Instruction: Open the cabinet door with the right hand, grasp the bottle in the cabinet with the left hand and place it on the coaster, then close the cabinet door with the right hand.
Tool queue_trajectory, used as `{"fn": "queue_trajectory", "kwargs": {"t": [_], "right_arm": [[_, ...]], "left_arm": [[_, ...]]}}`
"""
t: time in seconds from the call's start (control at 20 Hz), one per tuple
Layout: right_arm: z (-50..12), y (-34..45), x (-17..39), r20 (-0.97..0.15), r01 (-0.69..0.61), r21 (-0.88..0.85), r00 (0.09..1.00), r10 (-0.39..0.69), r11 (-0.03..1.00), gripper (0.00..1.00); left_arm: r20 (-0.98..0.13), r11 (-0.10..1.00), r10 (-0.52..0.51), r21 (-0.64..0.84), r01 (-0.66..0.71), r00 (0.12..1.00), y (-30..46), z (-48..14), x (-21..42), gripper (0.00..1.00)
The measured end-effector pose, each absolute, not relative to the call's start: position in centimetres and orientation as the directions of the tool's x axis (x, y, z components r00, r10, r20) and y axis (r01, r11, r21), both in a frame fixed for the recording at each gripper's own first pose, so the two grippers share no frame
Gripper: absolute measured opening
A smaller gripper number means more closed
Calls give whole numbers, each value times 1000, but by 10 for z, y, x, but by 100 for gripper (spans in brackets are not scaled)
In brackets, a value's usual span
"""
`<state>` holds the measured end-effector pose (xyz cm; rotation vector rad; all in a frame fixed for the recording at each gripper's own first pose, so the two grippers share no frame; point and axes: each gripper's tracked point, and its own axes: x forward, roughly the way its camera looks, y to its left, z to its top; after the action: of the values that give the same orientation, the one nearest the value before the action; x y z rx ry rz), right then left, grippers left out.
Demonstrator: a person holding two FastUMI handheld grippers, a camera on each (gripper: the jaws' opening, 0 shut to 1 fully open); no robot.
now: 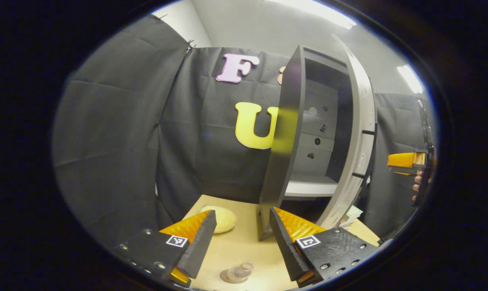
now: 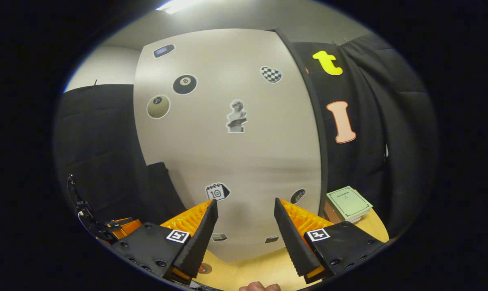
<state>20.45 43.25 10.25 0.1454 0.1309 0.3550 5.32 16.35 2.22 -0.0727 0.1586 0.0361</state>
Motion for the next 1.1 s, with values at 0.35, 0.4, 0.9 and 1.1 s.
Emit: {"fn": "queue_trajectory", "kwargs": {"t": [0.35, 0.4, 0.9, 1.1], "right_arm": [[96, 336, 191, -114, -279, 79, 951, 286, 957, 90], [96, 326, 189, -120, -278, 80, 951, 286, 957, 90], [90, 305, 181, -139, -310, 97, 937, 321, 946, 89], [88, 306, 179, -154, -313, 105, 933, 326, 944, 90]], "left_arm": [[-87, 999, 21, -44, -25, 996, 89, 71, 46, 80], [-71, 999, 24, -38, -26, 997, 80, 81, 42, 79], [-43, 1000, -8, 17, 9, 999, 28, 104, 45, 81], [-50, 999, -38, 6, 38, 998, 17, 102, 57, 81]]}}
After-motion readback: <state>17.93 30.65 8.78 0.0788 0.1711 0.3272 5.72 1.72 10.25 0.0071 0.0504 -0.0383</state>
